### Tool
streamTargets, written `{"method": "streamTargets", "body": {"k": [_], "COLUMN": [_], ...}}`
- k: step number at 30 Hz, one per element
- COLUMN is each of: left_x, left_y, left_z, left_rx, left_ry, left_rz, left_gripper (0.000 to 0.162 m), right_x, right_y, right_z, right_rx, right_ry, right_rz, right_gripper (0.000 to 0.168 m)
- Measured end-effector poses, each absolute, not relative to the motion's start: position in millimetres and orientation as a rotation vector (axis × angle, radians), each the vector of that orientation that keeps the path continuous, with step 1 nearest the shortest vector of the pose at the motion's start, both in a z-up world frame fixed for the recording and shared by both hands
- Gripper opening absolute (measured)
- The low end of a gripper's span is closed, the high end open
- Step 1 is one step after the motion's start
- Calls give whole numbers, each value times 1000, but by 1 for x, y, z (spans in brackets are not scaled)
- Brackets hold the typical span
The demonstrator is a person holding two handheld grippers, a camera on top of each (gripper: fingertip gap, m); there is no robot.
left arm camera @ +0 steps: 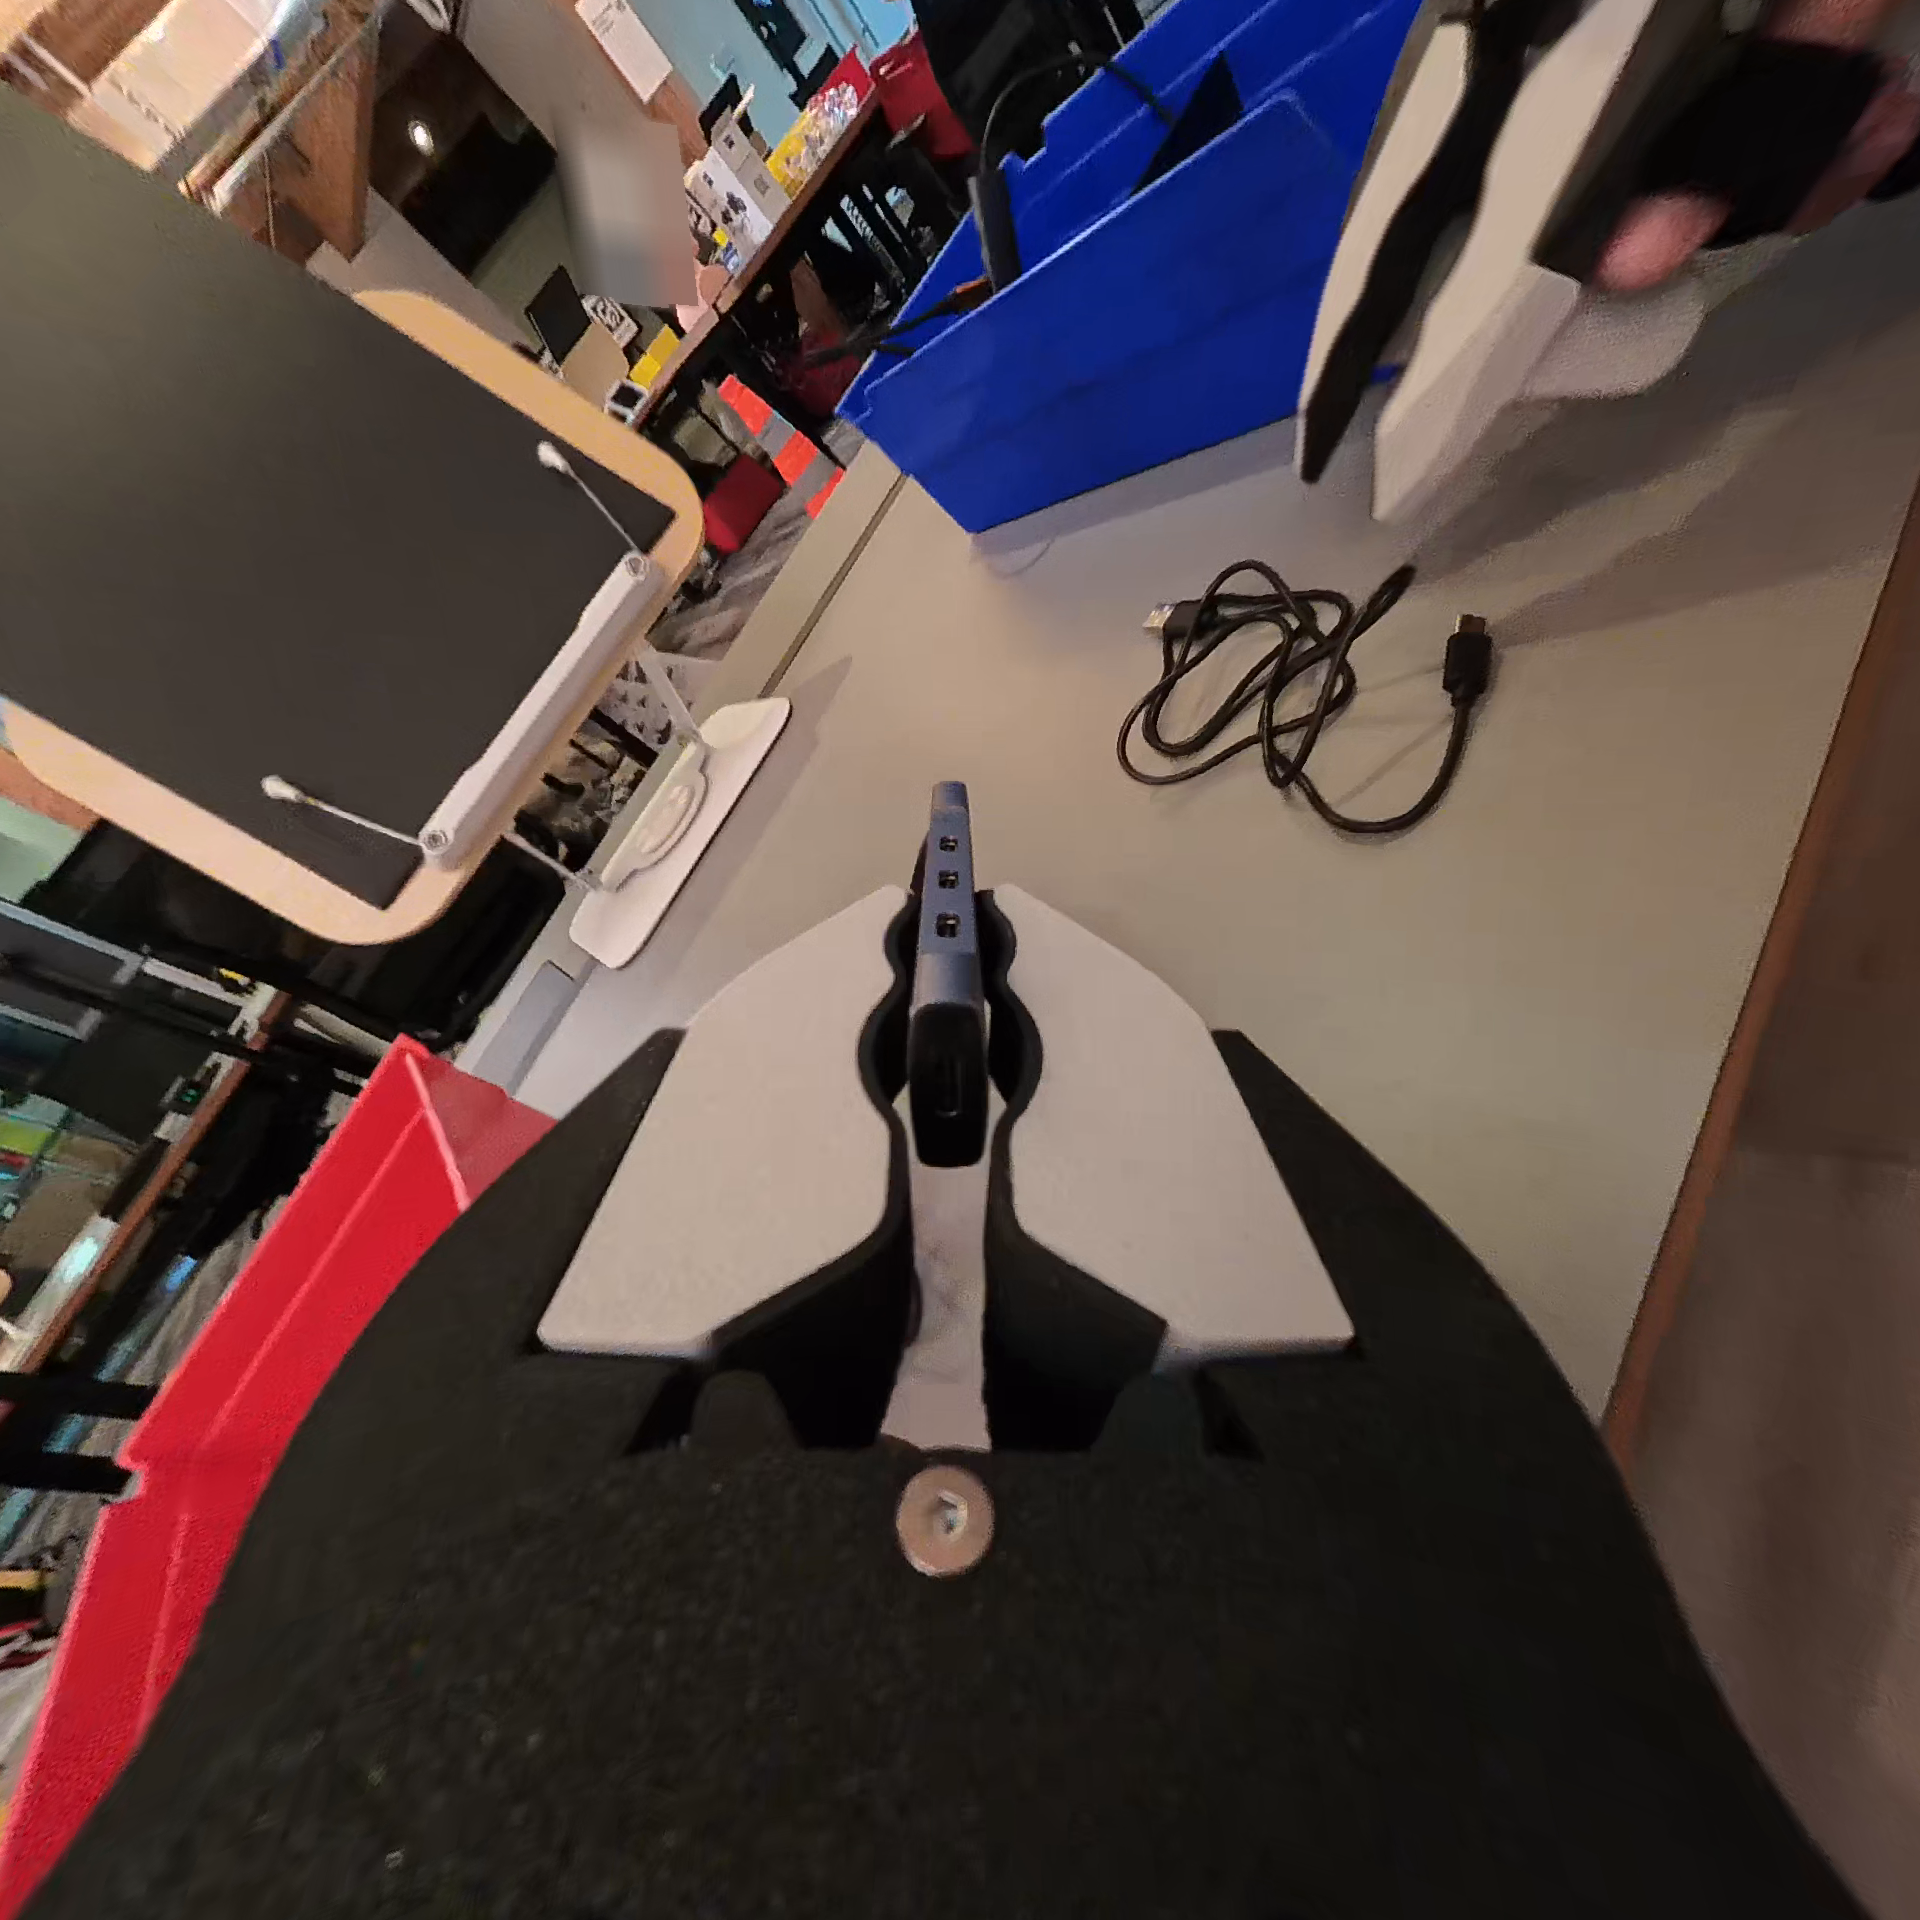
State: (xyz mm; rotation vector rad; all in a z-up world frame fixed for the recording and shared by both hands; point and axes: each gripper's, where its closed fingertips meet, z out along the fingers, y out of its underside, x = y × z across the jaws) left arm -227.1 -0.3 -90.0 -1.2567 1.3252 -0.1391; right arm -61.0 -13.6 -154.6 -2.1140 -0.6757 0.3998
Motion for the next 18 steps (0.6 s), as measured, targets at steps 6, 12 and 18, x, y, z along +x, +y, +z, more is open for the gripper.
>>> {"method": "streamTargets", "body": {"k": [6,12,18], "left_x": [-229,-220,-220], "left_y": [-6,-20,-22], "left_z": [-98,-108,-105], "left_rx": [-1271,-1235,-1232], "left_ry": [1349,1422,1418], "left_rz": [-157,-171,-180], "left_gripper": [9,9,9], "right_x": [-87,-98,-99], "right_y": [-50,-46,-53], "right_z": [-157,-181,-193], "right_rx": [-2073,-2123,-2180], "right_ry": [-992,-1110,-1287], "right_rz": [518,549,440], "right_gripper": [33,31,12]}}
